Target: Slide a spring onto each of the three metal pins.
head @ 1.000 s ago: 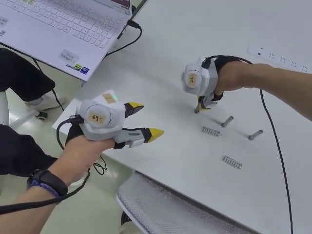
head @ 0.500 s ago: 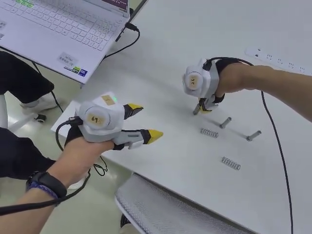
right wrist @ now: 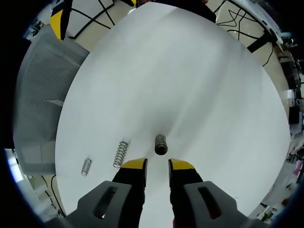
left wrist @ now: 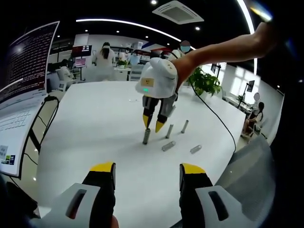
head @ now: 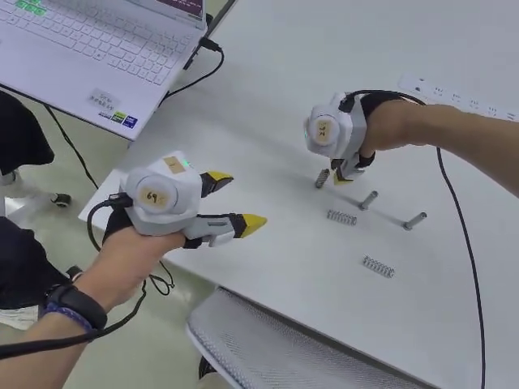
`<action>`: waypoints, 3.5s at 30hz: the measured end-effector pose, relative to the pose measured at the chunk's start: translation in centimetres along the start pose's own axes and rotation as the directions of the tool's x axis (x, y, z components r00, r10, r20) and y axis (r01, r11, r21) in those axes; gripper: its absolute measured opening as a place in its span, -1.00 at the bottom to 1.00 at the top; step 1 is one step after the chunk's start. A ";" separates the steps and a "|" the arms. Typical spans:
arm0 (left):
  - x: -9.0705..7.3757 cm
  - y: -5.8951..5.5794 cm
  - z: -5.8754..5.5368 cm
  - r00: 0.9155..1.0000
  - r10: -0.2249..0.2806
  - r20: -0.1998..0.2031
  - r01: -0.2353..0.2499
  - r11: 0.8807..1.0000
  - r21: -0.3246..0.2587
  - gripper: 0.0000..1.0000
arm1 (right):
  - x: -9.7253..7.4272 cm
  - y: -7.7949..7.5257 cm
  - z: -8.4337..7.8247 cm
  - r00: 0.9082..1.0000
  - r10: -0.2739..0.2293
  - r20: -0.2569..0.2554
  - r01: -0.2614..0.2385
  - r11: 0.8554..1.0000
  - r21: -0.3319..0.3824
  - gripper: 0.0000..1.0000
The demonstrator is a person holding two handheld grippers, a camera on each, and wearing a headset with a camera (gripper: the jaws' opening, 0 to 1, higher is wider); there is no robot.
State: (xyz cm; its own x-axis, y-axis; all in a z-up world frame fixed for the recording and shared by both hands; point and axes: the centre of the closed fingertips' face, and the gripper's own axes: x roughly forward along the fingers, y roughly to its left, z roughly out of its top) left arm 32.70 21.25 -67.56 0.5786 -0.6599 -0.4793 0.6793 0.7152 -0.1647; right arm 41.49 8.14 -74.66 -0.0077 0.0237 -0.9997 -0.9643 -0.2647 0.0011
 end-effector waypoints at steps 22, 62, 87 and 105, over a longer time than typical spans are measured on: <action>0.4 -0.5 0.6 1.000 -0.007 0.006 0.006 1.000 0.008 -0.02 | -1.7 0.5 -1.5 0.995 -0.075 0.064 0.069 0.993 0.096 -0.63; 0.8 -1.2 1.6 1.000 -0.018 0.001 0.018 0.999 0.027 -0.01 | -3.0 4.7 -5.0 0.908 -0.265 0.324 0.045 0.831 0.555 -0.47; 1.6 -2.7 2.7 0.999 -0.045 0.005 0.044 0.998 0.046 0.00 | -4.3 9.3 -9.9 0.833 -0.452 0.319 0.023 0.605 0.796 -0.33; 2.7 -4.0 3.0 0.997 -0.079 -0.006 0.079 0.995 0.064 0.00 | -4.9 13.4 -12.4 0.797 -0.525 0.299 -0.001 0.494 0.870 -0.21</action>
State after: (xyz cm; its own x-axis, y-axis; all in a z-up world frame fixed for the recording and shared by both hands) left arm 32.90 15.95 -65.58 0.5205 -0.7131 -0.4697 0.7506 0.6443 -0.1463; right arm 31.86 -7.49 -70.09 0.4210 0.4464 -0.7896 -0.7063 0.7075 0.0234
